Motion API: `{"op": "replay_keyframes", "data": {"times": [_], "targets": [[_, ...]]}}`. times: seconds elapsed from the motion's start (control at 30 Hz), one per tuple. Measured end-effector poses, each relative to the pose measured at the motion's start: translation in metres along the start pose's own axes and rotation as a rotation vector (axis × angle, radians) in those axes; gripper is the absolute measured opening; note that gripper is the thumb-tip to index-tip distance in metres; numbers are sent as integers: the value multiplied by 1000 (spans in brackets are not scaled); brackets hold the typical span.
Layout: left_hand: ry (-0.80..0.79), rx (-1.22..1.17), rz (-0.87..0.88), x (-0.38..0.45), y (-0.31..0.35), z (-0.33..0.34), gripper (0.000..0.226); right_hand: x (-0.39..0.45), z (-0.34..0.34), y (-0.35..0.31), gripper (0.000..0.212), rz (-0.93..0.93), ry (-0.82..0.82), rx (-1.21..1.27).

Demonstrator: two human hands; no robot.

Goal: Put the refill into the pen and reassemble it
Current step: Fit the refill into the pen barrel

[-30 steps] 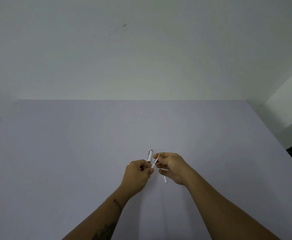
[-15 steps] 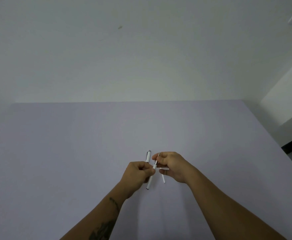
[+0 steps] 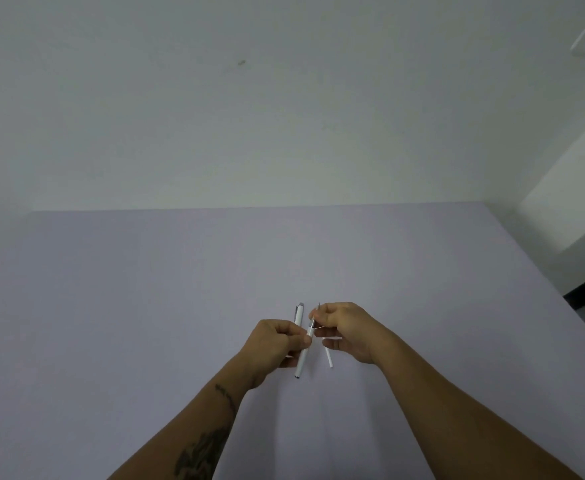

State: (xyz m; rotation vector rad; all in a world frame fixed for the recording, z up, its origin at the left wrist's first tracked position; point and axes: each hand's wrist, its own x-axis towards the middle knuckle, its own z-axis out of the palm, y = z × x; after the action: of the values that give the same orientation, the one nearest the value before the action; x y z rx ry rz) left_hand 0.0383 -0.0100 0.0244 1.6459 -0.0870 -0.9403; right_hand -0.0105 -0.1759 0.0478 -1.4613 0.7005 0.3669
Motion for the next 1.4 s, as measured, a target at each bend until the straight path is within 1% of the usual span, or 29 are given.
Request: {"op": "replay_keyframes", "data": {"times": [0.13, 0.33, 0.47, 0.57, 0.7, 0.83, 0.93, 0.97, 1.1, 1.2, 1.4], "targets": [[-9, -3, 12, -2, 0, -2, 10, -4, 4, -3, 25, -8, -39, 5], [21, 24, 28, -5, -4, -5, 10, -3, 7, 0, 18, -10, -40, -3], [17, 48, 41, -6, -3, -5, 8, 0, 11, 2, 26, -25, 8, 5], [20, 55, 50, -5, -2, -4, 5, 2, 12, 1, 27, -64, 48, 0], [21, 34, 44, -5, -3, -6, 5, 0, 12, -1, 21, -70, 38, 19], [37, 58, 37, -6, -6, -7, 8, -1, 13, 1, 23, -48, 5, 7], [48, 61, 39, -5, -6, -8, 8, 1, 13, 4, 15, -37, 4, -7], [49, 62, 38, -5, -6, -8, 8, 2, 13, 5, 15, -30, 8, -2], [49, 62, 35, -5, -5, -10, 8, 6, 15, 8, 22, -16, 47, 13], [40, 64, 47, -5, -4, -10, 8, 7, 16, 7, 22, -38, 68, 4], [53, 79, 73, -3, -6, -14, 7, 5, 19, 1, 25, -38, 49, -15]]}}
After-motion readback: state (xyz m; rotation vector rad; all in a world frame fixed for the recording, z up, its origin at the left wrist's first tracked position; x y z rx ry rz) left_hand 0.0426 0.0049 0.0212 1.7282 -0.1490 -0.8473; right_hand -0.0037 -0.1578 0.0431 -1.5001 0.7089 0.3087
